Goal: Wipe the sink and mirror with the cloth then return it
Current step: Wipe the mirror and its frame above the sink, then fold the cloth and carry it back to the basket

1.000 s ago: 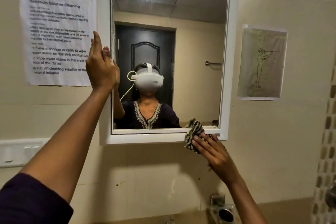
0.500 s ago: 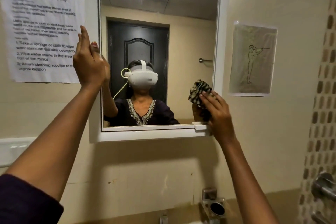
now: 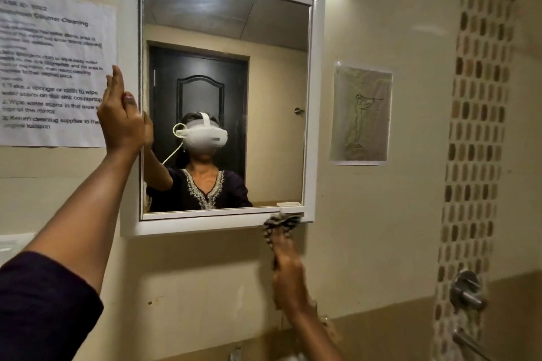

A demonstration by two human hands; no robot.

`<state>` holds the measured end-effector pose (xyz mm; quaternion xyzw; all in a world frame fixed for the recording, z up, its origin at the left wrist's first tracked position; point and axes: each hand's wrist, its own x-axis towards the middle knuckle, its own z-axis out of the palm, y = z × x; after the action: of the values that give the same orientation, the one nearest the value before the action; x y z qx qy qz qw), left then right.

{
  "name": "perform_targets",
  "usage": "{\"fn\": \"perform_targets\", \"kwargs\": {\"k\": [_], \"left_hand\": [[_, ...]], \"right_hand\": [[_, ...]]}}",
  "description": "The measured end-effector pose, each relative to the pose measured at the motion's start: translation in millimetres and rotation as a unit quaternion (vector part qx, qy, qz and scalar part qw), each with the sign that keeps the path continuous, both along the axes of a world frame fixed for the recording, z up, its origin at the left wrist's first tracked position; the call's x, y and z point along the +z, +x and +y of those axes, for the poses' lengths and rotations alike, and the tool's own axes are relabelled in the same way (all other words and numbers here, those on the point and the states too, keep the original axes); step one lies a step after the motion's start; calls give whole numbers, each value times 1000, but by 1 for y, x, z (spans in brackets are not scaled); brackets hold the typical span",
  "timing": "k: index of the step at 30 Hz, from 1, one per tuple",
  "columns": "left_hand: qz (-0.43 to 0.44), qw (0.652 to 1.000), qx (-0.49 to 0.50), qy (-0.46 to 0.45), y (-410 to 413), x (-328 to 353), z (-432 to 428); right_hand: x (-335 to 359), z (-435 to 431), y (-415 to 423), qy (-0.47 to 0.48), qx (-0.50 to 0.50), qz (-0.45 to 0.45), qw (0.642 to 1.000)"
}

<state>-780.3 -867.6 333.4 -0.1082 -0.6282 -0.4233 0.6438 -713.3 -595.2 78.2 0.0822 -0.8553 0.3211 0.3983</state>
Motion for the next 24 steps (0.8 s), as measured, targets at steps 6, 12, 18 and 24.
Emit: {"fn": "perform_targets", "kwargs": {"k": [6, 12, 18, 24], "left_hand": [[-111, 991, -60, 49, 52, -14, 1], [-122, 987, -85, 57, 85, -107, -3], [-501, 793, -346, 32, 101, -157, 37], [-530, 576, -622, 20, 117, -167, 124]], "right_hand": [[27, -90, 19, 205, 216, -85, 951], [38, -87, 33, 161, 240, -29, 957], [74, -41, 60, -23, 154, 79, 985], [53, 7, 109, 49, 78, 38, 995]]}}
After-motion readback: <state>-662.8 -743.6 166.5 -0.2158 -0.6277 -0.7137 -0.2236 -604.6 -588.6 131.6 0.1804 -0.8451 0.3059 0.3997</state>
